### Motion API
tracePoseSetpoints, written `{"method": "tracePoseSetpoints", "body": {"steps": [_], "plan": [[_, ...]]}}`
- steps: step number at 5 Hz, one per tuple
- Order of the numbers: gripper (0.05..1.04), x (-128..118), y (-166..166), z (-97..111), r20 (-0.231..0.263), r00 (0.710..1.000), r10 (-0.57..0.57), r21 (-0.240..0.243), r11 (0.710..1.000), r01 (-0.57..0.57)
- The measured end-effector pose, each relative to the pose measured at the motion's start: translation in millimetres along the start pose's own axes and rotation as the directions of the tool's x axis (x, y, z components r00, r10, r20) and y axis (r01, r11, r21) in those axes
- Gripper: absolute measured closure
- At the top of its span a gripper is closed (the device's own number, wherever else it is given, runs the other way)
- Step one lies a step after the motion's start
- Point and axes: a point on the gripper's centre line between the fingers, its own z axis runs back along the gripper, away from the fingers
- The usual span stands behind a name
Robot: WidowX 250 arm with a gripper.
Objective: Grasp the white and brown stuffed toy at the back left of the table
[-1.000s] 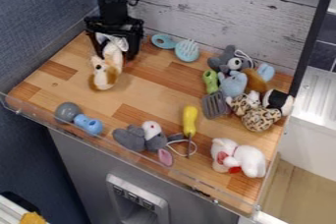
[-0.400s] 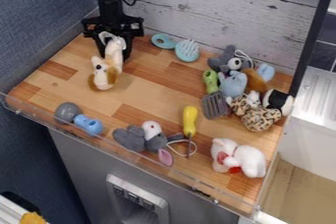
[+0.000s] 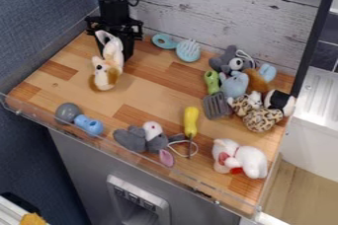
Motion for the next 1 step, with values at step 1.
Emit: {"method": "tracePoseSetpoints", "body": {"steps": [1], "plan": [[0.520,4.6,1.1,29.4,-0.019,0.977,-0.213,0.013,0.977,0.214]]}}
